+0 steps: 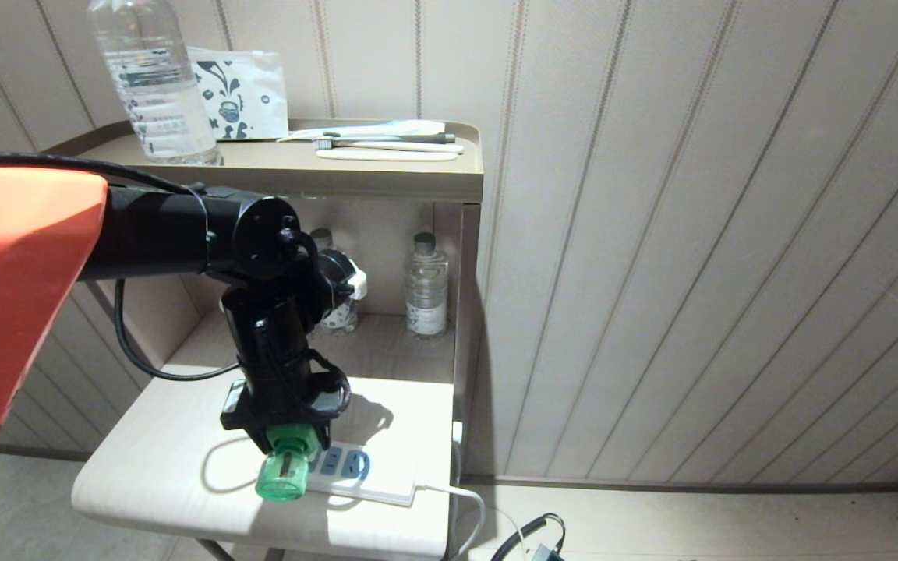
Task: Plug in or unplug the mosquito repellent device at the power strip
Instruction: Insert the plug into the socket
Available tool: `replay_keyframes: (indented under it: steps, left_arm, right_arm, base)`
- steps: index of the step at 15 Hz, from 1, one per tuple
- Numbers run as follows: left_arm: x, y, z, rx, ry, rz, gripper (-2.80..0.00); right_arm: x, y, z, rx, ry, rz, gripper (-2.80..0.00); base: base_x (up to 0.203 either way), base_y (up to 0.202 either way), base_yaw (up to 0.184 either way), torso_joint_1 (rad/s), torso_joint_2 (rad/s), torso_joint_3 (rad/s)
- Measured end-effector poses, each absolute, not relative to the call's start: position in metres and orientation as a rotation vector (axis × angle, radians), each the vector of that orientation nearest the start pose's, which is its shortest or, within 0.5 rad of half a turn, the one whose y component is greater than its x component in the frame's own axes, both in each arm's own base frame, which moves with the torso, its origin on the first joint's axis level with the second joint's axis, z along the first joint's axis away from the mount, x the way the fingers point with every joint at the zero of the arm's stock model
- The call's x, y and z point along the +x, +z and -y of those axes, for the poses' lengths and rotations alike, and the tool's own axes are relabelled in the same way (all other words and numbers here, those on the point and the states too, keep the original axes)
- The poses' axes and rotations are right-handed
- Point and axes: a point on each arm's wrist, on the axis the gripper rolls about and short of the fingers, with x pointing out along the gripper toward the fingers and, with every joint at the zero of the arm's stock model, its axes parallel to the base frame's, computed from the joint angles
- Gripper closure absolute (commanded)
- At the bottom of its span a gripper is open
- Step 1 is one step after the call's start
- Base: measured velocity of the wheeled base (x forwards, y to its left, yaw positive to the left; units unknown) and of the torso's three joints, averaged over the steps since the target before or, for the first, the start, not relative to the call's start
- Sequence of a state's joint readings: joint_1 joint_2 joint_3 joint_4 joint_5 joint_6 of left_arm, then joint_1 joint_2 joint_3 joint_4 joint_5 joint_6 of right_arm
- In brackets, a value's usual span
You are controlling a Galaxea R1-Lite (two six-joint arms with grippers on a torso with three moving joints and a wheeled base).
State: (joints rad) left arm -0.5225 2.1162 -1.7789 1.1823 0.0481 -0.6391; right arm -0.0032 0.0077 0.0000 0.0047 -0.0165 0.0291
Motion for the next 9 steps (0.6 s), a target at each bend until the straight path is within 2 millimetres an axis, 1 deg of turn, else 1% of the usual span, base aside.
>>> replay_keyframes:
  steps: [5, 9]
  left_arm:
    - [0.3093, 0.1661, 0.1674, -0.091, 0.119, -1.498, 0.00]
    - [0.3141, 0.1648, 0.1685, -0.103, 0.110, -1.483, 0.00]
  right_arm:
    - [-0.0222, 0.0752, 0.0003, 0.029, -0.020, -0.012, 0.00]
    - [-0.0222, 0.0752, 0.0003, 0.029, -0.020, -0.012, 0.00]
  base:
    - [0.000, 0.000, 0.000, 0.000, 0.00, 0.000]
    - [0.000, 0.000, 0.000, 0.000, 0.00, 0.000]
